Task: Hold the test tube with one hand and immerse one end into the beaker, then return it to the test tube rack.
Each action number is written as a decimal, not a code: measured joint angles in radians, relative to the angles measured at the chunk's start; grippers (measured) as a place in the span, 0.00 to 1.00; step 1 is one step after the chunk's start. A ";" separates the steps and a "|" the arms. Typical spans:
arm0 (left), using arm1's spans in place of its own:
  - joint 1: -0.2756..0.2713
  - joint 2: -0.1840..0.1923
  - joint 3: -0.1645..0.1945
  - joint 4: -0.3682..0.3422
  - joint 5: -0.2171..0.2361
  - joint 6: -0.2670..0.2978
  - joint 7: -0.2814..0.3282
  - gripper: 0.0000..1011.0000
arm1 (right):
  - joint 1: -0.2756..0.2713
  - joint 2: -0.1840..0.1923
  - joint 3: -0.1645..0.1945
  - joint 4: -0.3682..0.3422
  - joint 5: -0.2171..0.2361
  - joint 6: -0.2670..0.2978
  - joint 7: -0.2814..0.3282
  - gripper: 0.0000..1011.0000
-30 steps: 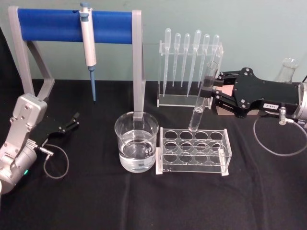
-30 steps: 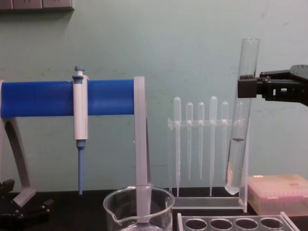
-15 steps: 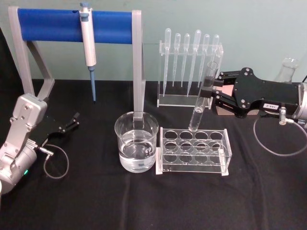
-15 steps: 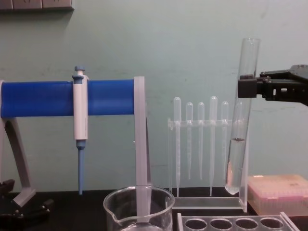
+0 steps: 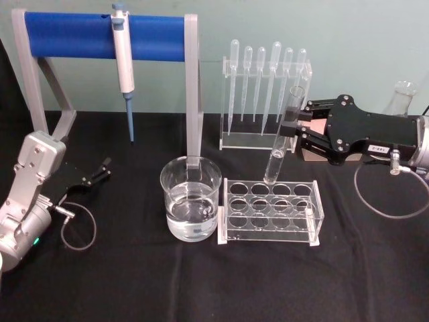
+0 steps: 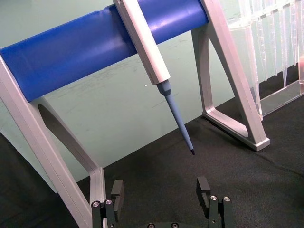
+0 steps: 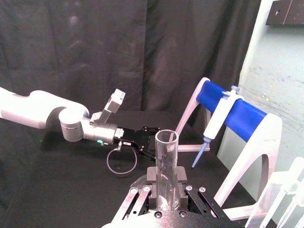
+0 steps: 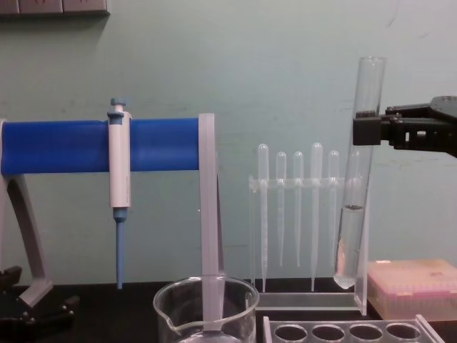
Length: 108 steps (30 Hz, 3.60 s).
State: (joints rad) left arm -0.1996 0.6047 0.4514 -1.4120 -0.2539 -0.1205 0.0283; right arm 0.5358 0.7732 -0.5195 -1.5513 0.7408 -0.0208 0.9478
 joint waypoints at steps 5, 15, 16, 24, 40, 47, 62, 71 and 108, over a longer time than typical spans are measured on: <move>0.000 0.000 0.000 0.000 0.000 0.000 0.000 0.99 | 0.000 0.000 0.000 0.000 0.000 0.000 0.000 0.24; 0.000 0.000 0.000 0.000 0.000 0.000 0.000 0.99 | 0.000 0.000 0.000 0.000 0.000 0.000 0.000 0.24; 0.000 0.000 0.000 0.000 0.000 0.000 0.000 0.99 | 0.000 0.000 0.000 0.000 0.000 0.000 0.000 0.24; 0.000 0.000 0.000 0.000 0.000 0.000 0.000 0.99 | 0.000 0.000 0.000 0.000 0.000 0.000 0.000 0.24; 0.000 0.000 0.000 0.000 0.000 0.000 0.000 0.99 | 0.000 0.000 0.000 0.000 0.000 0.000 0.000 0.24; 0.000 0.000 0.000 0.000 0.000 0.000 0.000 0.99 | 0.000 0.000 0.000 0.000 0.000 0.000 0.000 0.24; 0.000 0.000 0.000 0.000 0.000 0.000 0.000 0.99 | 0.000 0.000 0.000 0.000 0.000 0.000 0.000 0.24; 0.000 0.000 0.000 0.000 0.000 0.000 0.000 0.99 | 0.000 0.000 0.000 0.000 0.000 0.000 0.000 0.24; 0.000 0.000 0.000 0.000 0.000 0.000 0.000 0.99 | 0.000 0.000 0.000 0.000 0.000 0.000 0.000 0.24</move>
State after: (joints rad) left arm -0.1995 0.6047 0.4514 -1.4120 -0.2539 -0.1205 0.0283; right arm 0.5358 0.7733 -0.5195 -1.5513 0.7408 -0.0208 0.9478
